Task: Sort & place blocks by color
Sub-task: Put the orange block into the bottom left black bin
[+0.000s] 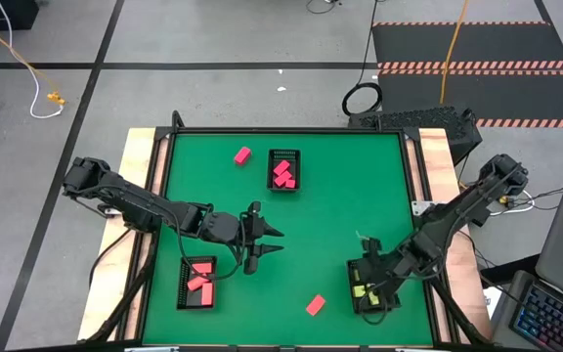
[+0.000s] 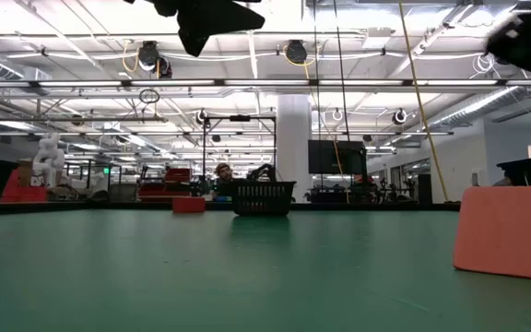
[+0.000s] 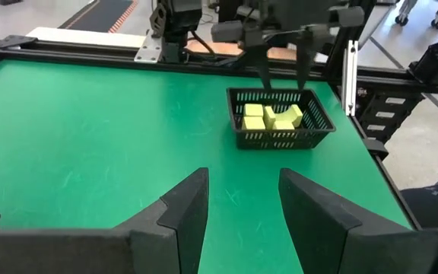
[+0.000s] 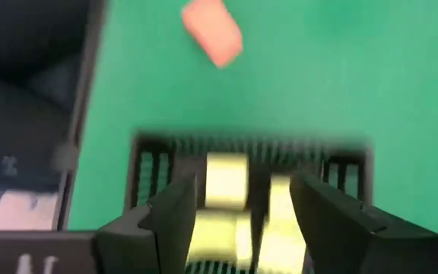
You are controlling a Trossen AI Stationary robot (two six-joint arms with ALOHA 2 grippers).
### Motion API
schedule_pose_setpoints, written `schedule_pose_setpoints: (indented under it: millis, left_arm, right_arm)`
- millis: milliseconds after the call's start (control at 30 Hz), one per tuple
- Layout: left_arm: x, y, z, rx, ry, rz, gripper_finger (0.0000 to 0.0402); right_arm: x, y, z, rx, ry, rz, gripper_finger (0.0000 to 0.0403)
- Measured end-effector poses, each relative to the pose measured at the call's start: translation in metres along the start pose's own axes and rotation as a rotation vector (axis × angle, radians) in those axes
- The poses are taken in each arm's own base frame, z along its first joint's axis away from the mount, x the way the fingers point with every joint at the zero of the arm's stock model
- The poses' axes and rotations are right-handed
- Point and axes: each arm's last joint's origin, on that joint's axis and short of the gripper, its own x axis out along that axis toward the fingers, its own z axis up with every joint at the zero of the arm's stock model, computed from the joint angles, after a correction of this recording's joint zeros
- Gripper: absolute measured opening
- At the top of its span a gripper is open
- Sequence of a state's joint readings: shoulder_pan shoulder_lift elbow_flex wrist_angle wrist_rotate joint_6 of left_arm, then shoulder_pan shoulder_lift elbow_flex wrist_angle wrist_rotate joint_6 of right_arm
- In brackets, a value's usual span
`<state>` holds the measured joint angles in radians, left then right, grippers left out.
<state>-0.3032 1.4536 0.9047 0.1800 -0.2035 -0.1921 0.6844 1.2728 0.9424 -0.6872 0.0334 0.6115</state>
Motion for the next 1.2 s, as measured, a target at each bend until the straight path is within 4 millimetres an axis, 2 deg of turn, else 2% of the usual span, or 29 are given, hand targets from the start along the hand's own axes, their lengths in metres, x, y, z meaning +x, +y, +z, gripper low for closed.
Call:
schedule_pose_setpoints:
  millis: [167, 367, 667, 933, 1200]
  left_arm:
    - [0.000, 0.001, 0.002, -0.005, -0.025, 0.037, 0.0163]
    - [0.000, 0.003, 0.002, -0.041, -0.038, 0.090, 0.0163]
    - [0.000, 0.002, 0.003, -0.087, -0.049, 0.087, 0.0163]
    - [0.000, 0.002, 0.003, -0.120, -0.049, 0.084, 0.0163]
    - [0.000, 0.002, 0.003, -0.194, -0.051, 0.080, 0.0163]
  right_arm:
    - [0.002, 0.001, 0.025, -0.181, -0.231, -0.013, 0.0207]
    - [0.030, -0.001, 0.046, -0.320, -0.300, -0.027, 0.0208]
    - [0.082, 0.003, 0.053, -0.421, -0.250, 0.050, 0.0208]
    - [0.099, 0.010, 0.062, -0.504, -0.339, 0.142, 0.0212]
    - [0.122, 0.008, 0.059, -0.529, -0.304, 0.121, 0.0266]
